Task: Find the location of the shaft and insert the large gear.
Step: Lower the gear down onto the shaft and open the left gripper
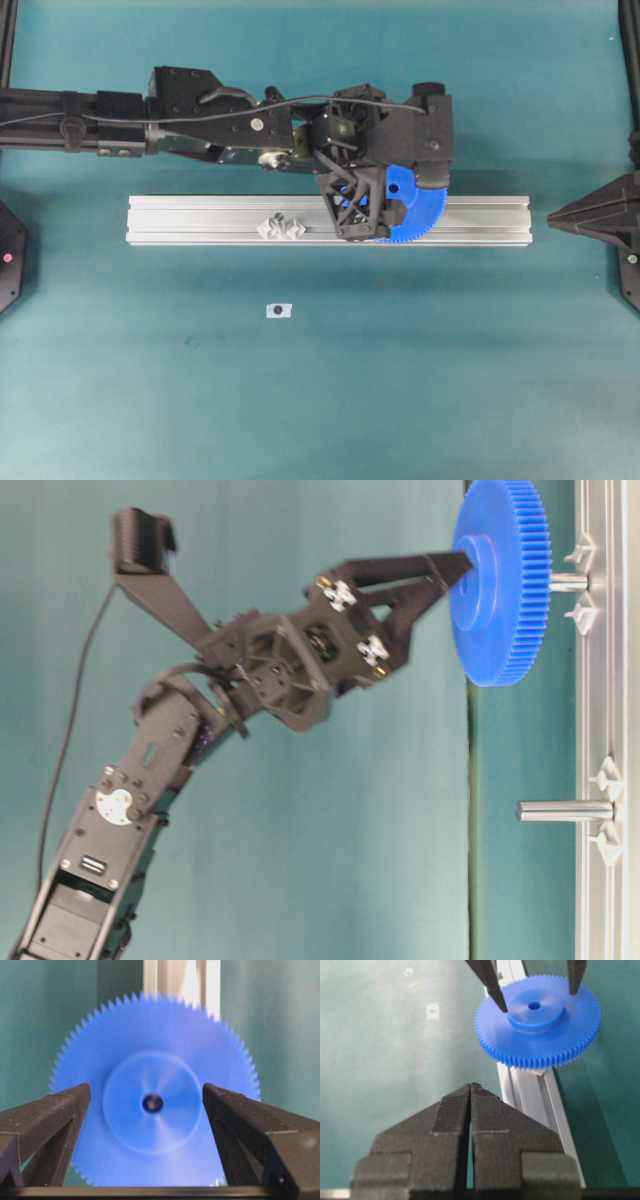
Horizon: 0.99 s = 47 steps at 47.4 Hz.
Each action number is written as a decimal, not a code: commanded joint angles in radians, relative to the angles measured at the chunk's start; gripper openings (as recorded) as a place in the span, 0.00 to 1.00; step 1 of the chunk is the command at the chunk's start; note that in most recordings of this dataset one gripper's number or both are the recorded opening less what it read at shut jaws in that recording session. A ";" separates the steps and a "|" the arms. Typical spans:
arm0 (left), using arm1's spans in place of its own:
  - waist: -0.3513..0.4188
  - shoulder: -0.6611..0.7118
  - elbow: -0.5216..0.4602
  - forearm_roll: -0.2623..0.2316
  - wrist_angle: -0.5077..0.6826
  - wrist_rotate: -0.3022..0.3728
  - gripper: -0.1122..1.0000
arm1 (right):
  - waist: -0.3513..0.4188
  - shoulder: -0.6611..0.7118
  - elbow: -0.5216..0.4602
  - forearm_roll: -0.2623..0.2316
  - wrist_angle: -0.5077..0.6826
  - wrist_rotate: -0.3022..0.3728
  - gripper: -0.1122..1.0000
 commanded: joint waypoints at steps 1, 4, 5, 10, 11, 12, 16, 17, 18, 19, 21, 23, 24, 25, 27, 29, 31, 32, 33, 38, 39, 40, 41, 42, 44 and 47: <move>-0.003 -0.034 -0.029 0.002 -0.003 0.000 0.94 | -0.002 0.009 -0.012 -0.002 -0.011 0.008 0.10; -0.003 -0.034 -0.023 0.002 -0.003 0.000 0.94 | 0.000 0.008 -0.012 -0.002 -0.009 0.008 0.10; -0.003 -0.035 -0.021 0.002 -0.003 0.000 0.94 | -0.002 0.009 -0.012 -0.002 -0.009 0.008 0.10; 0.000 -0.023 -0.006 0.002 -0.017 -0.005 0.94 | -0.002 0.009 -0.012 -0.002 -0.009 0.008 0.10; 0.000 -0.018 -0.006 0.002 -0.023 -0.006 0.94 | -0.002 0.009 -0.011 -0.002 -0.011 0.008 0.10; 0.002 -0.015 -0.008 0.002 -0.028 -0.006 0.94 | 0.000 0.009 -0.011 0.000 -0.011 0.008 0.10; 0.002 0.003 -0.014 0.002 -0.038 -0.006 0.94 | 0.000 0.009 -0.011 -0.002 -0.014 0.008 0.10; 0.002 0.006 -0.014 0.002 -0.040 -0.006 0.94 | 0.000 0.009 -0.011 -0.002 -0.015 0.008 0.10; 0.002 0.011 -0.015 0.002 -0.040 -0.006 0.94 | -0.002 0.009 -0.011 -0.002 -0.017 0.008 0.10; 0.002 0.014 -0.015 0.002 -0.040 -0.006 0.94 | 0.000 0.008 -0.011 -0.002 -0.018 0.008 0.10; 0.003 0.021 -0.015 0.002 -0.040 -0.006 0.94 | -0.002 0.009 -0.011 0.000 -0.020 0.008 0.10; 0.003 0.026 -0.014 0.002 -0.040 -0.006 0.94 | 0.000 0.009 -0.009 0.000 -0.021 0.008 0.10; 0.003 0.028 -0.014 0.002 -0.040 -0.006 0.94 | 0.000 0.009 -0.011 -0.002 -0.021 0.008 0.10; 0.003 0.026 -0.012 0.002 -0.040 -0.006 0.94 | 0.000 0.009 -0.011 -0.002 -0.021 0.008 0.10; 0.003 0.028 -0.011 0.002 -0.040 -0.006 0.94 | -0.002 0.009 -0.011 0.000 -0.021 0.008 0.10; 0.003 0.026 -0.009 0.002 -0.040 -0.006 0.94 | 0.000 0.009 -0.012 -0.002 -0.021 0.008 0.10; 0.005 0.025 -0.008 0.002 -0.040 -0.006 0.94 | 0.000 0.009 -0.012 0.000 -0.021 0.008 0.10; 0.005 0.023 -0.009 0.002 -0.040 -0.006 0.94 | 0.000 0.009 -0.012 -0.002 -0.021 0.008 0.10; 0.006 0.021 -0.009 0.002 -0.040 -0.006 0.94 | 0.000 0.009 -0.012 -0.002 -0.021 0.008 0.10; 0.017 0.017 -0.015 0.002 -0.038 -0.005 0.94 | 0.000 0.009 -0.011 -0.002 -0.021 0.008 0.10; 0.018 0.015 -0.015 0.002 -0.037 -0.005 0.94 | -0.002 0.009 -0.011 -0.002 -0.021 0.008 0.10; 0.020 0.009 -0.015 0.002 -0.035 -0.005 0.94 | -0.002 0.009 -0.011 0.000 -0.021 0.008 0.10; 0.021 0.006 -0.015 0.002 -0.034 -0.005 0.94 | -0.002 0.009 -0.012 -0.002 -0.021 0.008 0.10; 0.023 0.002 -0.014 0.002 -0.034 -0.005 0.94 | -0.002 0.009 -0.012 -0.002 -0.021 0.008 0.10; 0.023 -0.006 -0.011 0.002 -0.032 -0.005 0.94 | -0.002 0.009 -0.012 -0.002 -0.021 0.008 0.10; 0.026 -0.018 -0.006 0.002 -0.029 -0.005 0.94 | -0.002 0.009 -0.012 -0.002 -0.021 0.008 0.10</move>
